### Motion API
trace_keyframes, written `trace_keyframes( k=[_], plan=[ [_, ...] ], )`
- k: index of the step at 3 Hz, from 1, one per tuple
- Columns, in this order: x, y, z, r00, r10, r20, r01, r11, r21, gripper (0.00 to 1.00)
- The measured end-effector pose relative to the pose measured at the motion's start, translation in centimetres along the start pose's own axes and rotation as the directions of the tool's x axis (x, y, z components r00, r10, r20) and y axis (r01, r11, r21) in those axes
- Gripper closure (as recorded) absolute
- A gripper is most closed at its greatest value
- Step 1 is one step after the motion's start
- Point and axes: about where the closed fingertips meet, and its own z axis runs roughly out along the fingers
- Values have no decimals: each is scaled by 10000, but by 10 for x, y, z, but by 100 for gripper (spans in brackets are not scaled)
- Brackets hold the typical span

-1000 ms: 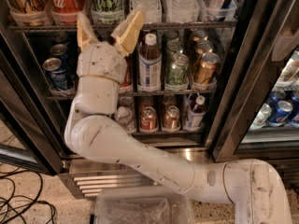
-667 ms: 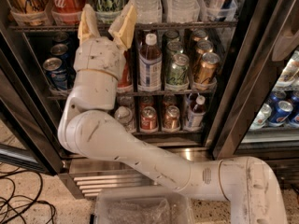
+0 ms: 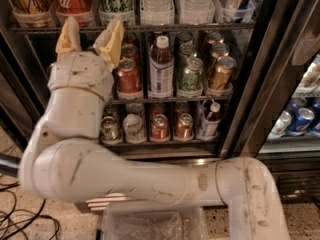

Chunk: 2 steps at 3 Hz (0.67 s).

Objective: Pick green can from top shelf of fridge

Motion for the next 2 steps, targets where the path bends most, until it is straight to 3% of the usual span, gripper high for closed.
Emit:
trace_keyframes(
  k=[1, 2],
  plan=[
    [-1, 4, -22, 9986, 85, -524, -77, 9999, 146, 38],
    [-1, -6, -23, 9983, -198, -554, 233, 9977, 630, 30]
  ],
)
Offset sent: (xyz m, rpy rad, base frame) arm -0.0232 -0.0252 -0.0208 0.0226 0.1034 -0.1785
